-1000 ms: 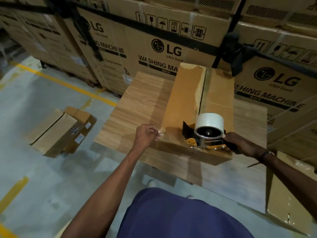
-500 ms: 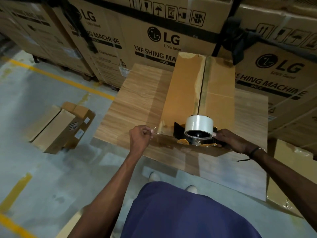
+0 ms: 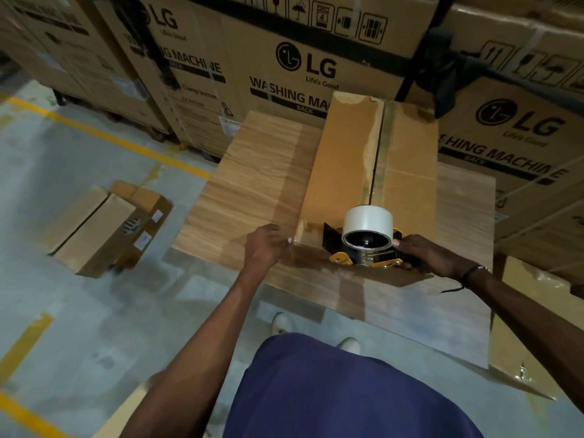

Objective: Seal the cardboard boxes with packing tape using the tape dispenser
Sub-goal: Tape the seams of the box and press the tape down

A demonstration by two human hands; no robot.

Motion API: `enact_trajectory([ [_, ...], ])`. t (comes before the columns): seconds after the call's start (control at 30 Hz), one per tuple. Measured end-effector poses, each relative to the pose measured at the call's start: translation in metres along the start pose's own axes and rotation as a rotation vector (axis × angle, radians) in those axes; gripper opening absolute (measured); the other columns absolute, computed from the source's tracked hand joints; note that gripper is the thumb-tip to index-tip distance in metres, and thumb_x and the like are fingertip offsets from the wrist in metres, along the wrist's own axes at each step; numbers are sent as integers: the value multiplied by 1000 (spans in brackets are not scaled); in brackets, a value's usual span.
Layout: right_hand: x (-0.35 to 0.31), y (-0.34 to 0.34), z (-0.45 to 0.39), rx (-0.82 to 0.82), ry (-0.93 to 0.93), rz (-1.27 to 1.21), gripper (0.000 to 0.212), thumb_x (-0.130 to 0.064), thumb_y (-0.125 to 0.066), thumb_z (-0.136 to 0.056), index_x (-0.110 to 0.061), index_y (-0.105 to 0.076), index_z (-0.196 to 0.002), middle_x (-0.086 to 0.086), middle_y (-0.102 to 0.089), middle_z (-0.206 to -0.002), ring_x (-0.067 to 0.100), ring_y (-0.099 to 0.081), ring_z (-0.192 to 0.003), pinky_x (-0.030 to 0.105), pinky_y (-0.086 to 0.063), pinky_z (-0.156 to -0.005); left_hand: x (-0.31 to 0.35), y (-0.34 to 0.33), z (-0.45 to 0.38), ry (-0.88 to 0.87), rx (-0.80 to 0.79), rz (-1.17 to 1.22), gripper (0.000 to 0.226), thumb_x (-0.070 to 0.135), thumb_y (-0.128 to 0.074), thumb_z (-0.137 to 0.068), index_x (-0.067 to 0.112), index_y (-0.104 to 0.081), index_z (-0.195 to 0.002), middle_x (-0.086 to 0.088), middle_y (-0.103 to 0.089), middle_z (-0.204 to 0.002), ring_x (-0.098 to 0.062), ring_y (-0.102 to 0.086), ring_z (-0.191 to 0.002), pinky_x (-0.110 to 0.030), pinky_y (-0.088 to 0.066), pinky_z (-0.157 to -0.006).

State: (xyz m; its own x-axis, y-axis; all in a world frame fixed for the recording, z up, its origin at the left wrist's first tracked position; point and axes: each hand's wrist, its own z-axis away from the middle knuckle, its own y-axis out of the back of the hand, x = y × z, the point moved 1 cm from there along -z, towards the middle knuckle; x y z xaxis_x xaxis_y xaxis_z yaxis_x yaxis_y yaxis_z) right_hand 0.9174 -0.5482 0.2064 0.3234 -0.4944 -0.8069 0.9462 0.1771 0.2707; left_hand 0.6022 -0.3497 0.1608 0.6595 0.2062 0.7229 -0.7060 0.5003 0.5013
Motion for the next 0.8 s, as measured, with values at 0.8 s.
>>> enact_trajectory([
  [0.8,-12,-1,2,-138,-101,10,61,-77,-50,-83,-21,-56,-60,2,-42,-56,17,-33,-50,23,-34,-53,2,-82,22,-216,63,-357,85,32,-74,-85,11,-24,-150,-12,-48,-144,-34,-49,-132,-56,-18,-122],
])
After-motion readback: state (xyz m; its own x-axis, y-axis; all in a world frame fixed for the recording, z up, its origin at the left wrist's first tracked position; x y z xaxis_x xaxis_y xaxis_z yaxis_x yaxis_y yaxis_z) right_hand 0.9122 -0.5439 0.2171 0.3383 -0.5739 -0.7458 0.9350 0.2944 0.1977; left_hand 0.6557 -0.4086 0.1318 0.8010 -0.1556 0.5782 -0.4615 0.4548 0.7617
